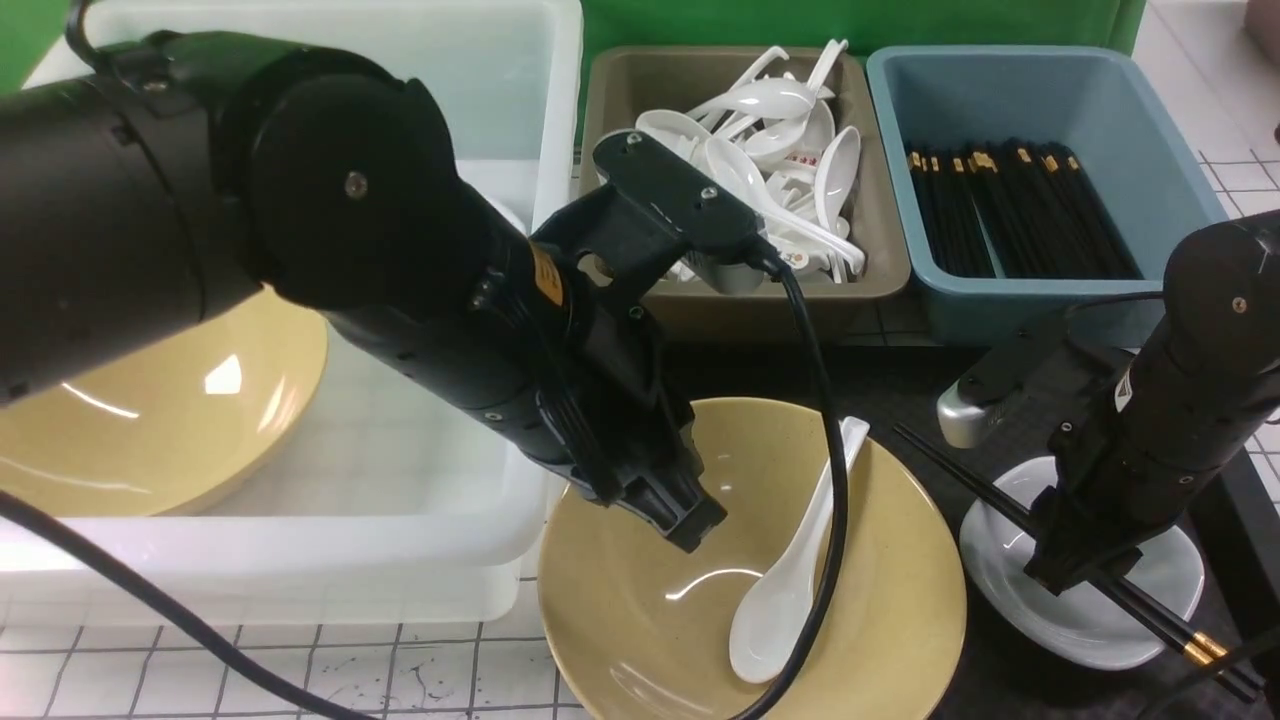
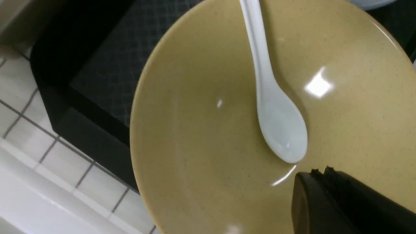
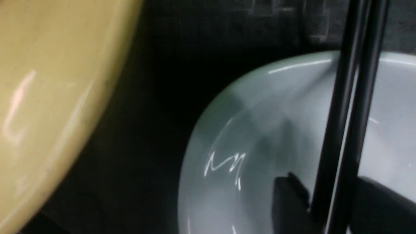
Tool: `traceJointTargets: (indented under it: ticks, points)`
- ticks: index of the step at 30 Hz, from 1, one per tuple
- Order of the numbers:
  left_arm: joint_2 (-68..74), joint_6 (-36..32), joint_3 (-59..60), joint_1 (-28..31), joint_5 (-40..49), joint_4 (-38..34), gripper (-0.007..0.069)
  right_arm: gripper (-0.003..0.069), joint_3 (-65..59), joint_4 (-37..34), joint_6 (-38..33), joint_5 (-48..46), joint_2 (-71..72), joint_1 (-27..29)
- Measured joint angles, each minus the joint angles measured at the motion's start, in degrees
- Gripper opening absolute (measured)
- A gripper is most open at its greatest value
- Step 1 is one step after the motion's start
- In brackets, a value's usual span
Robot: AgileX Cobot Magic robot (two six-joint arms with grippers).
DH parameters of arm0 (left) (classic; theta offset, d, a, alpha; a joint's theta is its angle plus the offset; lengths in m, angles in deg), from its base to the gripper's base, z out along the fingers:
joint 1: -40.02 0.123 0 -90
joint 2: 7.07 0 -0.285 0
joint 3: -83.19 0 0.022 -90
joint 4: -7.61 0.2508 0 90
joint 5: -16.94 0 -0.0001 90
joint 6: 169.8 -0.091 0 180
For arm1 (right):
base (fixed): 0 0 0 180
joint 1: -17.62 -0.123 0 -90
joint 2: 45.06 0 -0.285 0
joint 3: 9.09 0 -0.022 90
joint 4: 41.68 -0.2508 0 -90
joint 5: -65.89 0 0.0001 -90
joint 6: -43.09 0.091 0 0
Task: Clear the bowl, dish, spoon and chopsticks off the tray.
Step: Use the right arm to grab the chopsticks, then use the right arm to put the chopsticks into the small storage box on the right
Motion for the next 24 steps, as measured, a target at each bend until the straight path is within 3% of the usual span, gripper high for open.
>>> traceJointTargets:
  ticks: [3,10,15,24]
  points:
    - [0.0,0.0,0.0,0.0,-0.72,0.0,-0.0013,0.016,0.0,0.11,0.0,-0.45,0.0,0.0]
    - [0.0,-0.91,-0.02,0.0,-3.57,-0.89,-0.0013,0.0158,2.92,0.44,1.18,-7.75,2.99,0.0]
    - [1.39,-1.05,-3.0,0.0,-7.84,-5.94,-0.0013,0.0158,9.93,1.52,4.77,-11.36,9.47,0.2]
    - [12.53,-1.29,-21.05,0.0,-13.07,-5.57,-0.0013,0.0158,25.04,1.52,15.19,-1.42,7.41,5.85]
